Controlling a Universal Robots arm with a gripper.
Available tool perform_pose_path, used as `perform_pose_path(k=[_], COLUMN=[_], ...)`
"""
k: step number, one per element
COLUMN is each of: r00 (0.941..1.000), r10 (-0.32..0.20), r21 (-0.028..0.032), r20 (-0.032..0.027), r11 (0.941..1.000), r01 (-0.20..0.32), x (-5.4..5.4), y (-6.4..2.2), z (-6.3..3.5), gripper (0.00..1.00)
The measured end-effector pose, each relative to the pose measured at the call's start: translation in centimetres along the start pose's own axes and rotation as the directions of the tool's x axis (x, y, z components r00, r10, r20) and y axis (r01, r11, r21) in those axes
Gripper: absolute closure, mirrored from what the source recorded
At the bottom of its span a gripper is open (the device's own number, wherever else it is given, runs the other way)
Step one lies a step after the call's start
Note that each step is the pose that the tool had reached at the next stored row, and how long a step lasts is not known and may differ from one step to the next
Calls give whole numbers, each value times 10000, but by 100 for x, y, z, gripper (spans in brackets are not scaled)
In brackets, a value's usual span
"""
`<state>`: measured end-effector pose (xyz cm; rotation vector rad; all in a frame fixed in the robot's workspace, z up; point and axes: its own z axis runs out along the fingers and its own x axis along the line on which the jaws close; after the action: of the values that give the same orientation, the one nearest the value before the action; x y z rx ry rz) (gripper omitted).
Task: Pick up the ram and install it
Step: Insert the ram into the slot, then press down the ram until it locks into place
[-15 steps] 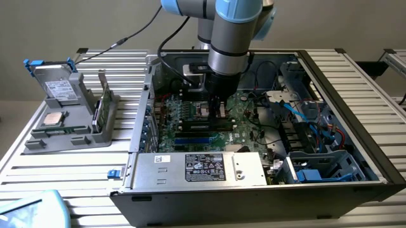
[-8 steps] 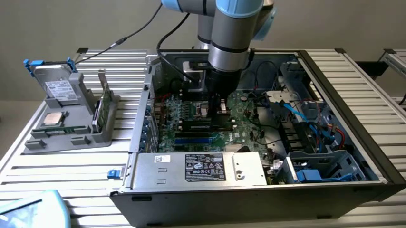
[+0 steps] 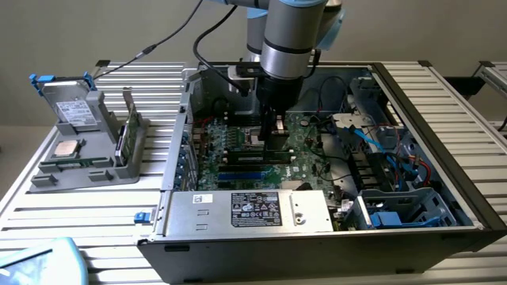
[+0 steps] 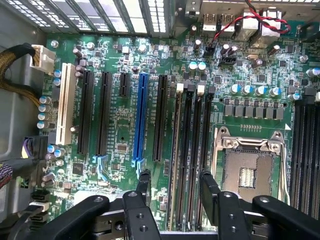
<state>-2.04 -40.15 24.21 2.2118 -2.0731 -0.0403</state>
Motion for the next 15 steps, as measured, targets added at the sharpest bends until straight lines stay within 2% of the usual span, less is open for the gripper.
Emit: perform_pose_path(k=[2, 3, 4, 6, 7, 9, 10, 11, 12, 15], r00=[10000, 10000, 10000, 10000, 10000, 10000, 10000, 10000, 10000, 10000], r10=[0, 0, 1, 0, 0, 0, 1, 1, 1, 0], r21=[0, 0, 0, 0, 0, 0, 0, 0, -1, 0], r20=[0, 0, -1, -1, -1, -1, -1, -1, -1, -1], r11=[10000, 10000, 10000, 10000, 10000, 10000, 10000, 10000, 10000, 10000], r01=[0, 0, -1, 0, 0, 0, -1, -1, -1, 0], x=[0, 0, 0, 0, 0, 0, 0, 0, 0, 0], y=[0, 0, 0, 0, 0, 0, 0, 0, 0, 0], z=[0, 0, 0, 0, -1, -1, -1, 0, 0, 0], gripper=[50, 56, 56, 69, 69, 81, 81, 87, 90, 90])
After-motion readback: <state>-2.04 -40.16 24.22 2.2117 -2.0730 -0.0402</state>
